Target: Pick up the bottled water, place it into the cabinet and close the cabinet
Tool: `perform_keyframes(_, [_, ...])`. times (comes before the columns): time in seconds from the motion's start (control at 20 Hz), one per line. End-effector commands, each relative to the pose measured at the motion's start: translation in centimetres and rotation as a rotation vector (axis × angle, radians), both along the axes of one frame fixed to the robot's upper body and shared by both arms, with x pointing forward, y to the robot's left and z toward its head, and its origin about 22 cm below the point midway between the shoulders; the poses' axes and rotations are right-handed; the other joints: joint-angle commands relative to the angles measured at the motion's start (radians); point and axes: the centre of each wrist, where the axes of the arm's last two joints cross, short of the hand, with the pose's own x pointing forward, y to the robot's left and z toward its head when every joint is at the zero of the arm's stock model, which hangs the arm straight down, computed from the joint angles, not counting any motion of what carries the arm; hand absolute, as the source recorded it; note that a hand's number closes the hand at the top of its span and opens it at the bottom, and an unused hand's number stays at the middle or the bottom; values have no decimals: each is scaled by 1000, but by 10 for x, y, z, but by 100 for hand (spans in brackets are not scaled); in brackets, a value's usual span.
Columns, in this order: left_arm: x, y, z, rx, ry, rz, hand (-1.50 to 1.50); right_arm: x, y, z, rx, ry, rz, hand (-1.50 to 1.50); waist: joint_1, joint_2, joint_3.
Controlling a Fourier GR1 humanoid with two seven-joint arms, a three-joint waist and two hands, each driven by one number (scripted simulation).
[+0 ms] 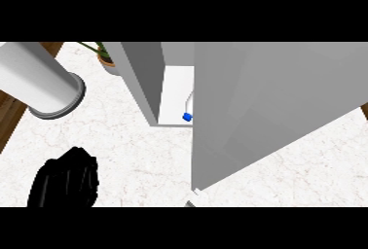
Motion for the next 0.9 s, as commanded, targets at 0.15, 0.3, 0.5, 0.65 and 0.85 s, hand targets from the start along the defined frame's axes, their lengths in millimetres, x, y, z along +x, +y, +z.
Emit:
perform_keyframes(0.15, [-10,31,10,3,1,16,150,21,58,7,54,-96,-4,150,17,3,0])
perform_keyframes(0.3, [-3,30,1,-11,-4,23,150,34,60,16,63,-80,-62,150,15,8,-2])
perform_keyframes(0.5, [-17,57,-2,8,11,1,150,62,60,16,104,-24,-163,150,29,13,-1])
perform_keyframes(0.65, [-24,48,6,3,6,-15,150,91,69,31,131,29,-204,150,31,11,1])
perform_keyframes(0.85, [-40,62,-3,5,-1,-10,150,143,71,15,145,106,-185,150,28,13,2])
